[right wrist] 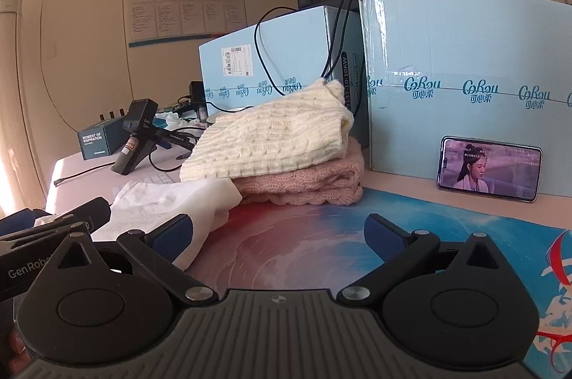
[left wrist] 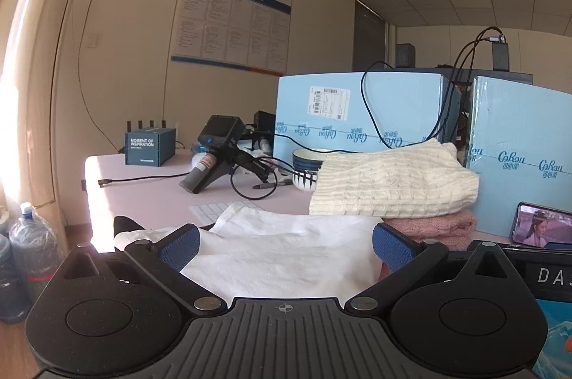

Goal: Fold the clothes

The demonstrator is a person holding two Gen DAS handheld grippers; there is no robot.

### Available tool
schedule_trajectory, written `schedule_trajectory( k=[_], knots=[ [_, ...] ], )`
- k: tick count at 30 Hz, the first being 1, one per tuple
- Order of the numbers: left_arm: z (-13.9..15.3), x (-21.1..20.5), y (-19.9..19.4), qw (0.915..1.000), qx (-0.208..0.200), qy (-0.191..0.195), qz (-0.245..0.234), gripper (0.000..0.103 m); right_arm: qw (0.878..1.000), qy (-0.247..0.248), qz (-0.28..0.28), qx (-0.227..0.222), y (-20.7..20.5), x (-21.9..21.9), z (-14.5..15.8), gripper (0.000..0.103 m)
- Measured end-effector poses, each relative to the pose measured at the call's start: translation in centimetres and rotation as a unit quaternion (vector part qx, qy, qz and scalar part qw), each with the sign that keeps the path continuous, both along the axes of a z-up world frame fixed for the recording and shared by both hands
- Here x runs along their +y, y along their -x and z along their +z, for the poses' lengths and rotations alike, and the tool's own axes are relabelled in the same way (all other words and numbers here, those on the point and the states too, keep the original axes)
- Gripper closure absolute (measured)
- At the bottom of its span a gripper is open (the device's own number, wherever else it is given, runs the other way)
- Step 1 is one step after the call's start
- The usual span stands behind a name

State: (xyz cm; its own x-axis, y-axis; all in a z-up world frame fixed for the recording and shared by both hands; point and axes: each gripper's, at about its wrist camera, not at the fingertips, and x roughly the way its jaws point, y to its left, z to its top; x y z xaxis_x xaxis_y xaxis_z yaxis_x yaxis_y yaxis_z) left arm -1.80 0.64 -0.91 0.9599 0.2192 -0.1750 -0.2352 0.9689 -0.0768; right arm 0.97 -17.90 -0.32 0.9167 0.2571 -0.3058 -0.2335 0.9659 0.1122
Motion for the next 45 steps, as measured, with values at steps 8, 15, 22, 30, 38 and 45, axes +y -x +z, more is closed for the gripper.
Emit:
schedule_trajectory(
  k=[8, 15, 22, 30, 38, 45],
  knots=[
    [0.1, -1.2, -0.1, 0.9957, -0.059, -0.011, 0.071, 0.0, 0.998, -0.032, -0.027, -0.044, -0.4, -1.1, -1.0, 0.0],
    [0.1, -2.8, -1.4, 0.9972, -0.025, -0.028, 0.064, 0.0, 0.995, 0.02, -0.069, -0.075, 0.5, -1.4, -0.8, 0.0],
    [-0.2, -4.4, -1.4, 0.997, -0.019, -0.059, 0.047, 0.0, 0.988, 0.015, -0.108, -0.108, 1.6, -2.0, -1.0, 0.0],
    [-0.1, -4.4, -0.6, 0.9952, -0.046, -0.059, 0.063, 0.0, 0.991, 0.034, -0.085, -0.098, 1.1, -1.2, -1.0, 0.0],
    [-0.2, -4.0, -0.1, 0.9931, -0.06, -0.047, 0.089, 0.0, 0.993, 0.032, -0.072, -0.084, 0.7, -1.1, -1.1, 0.0],
    [-0.3, -4.7, -0.6, 0.9927, -0.045, -0.07, 0.088, 0.0, 0.994, 0.033, -0.068, -0.079, 0.6, -1.0, -1.1, 0.0]
  ],
)
